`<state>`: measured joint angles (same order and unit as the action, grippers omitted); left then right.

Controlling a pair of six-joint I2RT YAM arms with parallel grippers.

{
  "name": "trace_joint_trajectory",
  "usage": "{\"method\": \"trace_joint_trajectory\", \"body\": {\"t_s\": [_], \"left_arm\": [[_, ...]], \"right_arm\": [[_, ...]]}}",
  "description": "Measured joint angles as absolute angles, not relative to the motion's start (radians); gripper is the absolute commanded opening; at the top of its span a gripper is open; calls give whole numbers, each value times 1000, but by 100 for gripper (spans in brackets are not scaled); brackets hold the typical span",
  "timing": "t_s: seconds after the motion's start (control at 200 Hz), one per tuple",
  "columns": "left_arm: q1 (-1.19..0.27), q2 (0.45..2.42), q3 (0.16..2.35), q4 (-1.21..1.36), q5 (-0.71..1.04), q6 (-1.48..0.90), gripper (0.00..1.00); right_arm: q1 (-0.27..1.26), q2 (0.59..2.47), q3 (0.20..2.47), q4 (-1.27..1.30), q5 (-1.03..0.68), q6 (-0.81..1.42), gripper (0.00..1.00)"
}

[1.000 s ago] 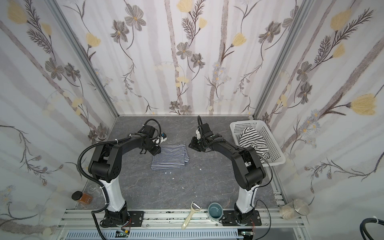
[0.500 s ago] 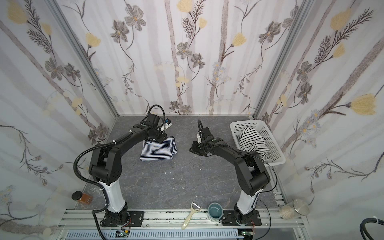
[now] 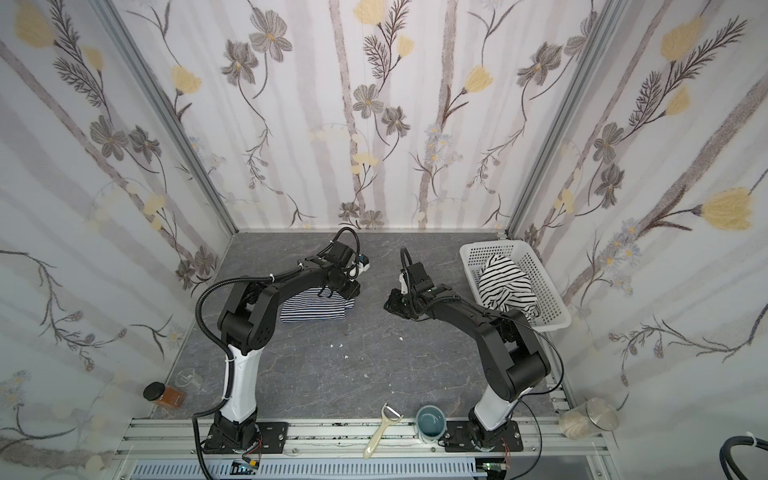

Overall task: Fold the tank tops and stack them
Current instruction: 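Drag the folded tank top with the left gripper toward the nearby side wall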

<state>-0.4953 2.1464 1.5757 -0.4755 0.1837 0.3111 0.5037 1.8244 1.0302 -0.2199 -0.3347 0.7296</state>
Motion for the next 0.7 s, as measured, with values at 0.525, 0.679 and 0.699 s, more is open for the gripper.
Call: {"method": "trace_joint_trajectory", "body": {"t_s": [0.525, 0.679, 0.699], "left_arm": [[-316, 1964, 1298, -438, -10, 366, 34], [-231, 1921, 1231, -433, -37, 394, 34], [-223, 1915, 1225, -432, -39, 398, 34]], "right_arm": [[505, 1844, 1061, -207, -343, 732, 33], [505, 1845, 1071, -208, -347, 732, 33], [505, 1844, 1072, -208, -347, 732, 33]]}}
